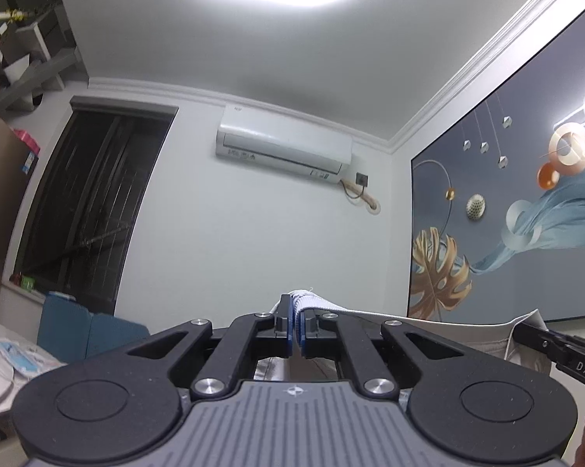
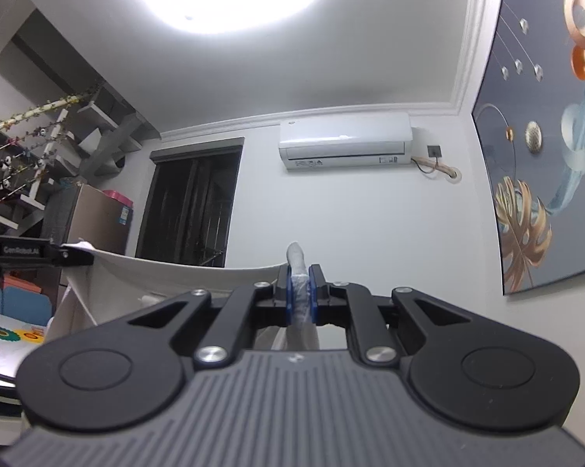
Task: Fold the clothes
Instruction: 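Lift the T-shirt high with both grippers to shake it open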
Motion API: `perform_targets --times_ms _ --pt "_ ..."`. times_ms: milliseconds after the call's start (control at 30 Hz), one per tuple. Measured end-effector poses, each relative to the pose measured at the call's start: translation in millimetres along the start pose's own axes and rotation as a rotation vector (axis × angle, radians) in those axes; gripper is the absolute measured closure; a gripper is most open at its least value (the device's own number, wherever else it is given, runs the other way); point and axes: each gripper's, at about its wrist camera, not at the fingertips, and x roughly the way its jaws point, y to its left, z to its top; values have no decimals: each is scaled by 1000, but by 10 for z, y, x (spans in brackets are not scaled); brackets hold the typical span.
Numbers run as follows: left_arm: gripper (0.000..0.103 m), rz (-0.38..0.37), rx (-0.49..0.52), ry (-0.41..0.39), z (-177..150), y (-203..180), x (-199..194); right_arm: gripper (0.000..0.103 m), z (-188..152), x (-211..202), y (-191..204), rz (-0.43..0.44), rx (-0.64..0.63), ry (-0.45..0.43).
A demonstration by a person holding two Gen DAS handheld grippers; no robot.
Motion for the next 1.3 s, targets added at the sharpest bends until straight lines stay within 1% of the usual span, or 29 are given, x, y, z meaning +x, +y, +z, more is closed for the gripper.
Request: perform_targets --times_ms 33,133,200,333,467,600,733,833,900,967,1100,1200,1300 --pt "99 5 -5 12 -60 -3 10 91 -64 11 -28 -6 18 16" --pt "99 19 -18 57 -371 51 102 91 -366 103 -76 -16 59 73" --pt "99 29 -35 101 -613 149 250 91 -575 193 -123 -16 85 103" --pt "99 52 -18 169 -1102 368 647 91 -974 443 -247 -10 133 152" --pt "98 72 -66 267 -1655 693 1253 91 -1479 897 -348 -11 161 216" --pt "98 115 -97 357 -2264 1045 1957 91 -2120 1438 -425 -21 141 278" --pt "98 151 -107 418 -2889 1373 2717 91 -2756 2025 -542 -48 137 335" --pt "98 177 -104 456 -3396 1583 3370 91 -3294 2506 -663 -68 139 383" --pt "98 184 -99 476 -3793 1740 3821 91 -3694 2835 -748 -86 144 420" --pt "97 189 -102 506 -4266 1903 4290 91 -4160 3182 -831 -107 154 462" --pt "97 206 -134 619 -5510 2252 5113 91 -5283 3825 -1035 -135 181 577" --pt "97 211 -130 718 -6433 2545 5600 91 -6159 4187 -1219 -145 229 679" --pt "97 215 -129 811 -7179 2771 5899 91 -6921 4377 -1398 -141 298 788"
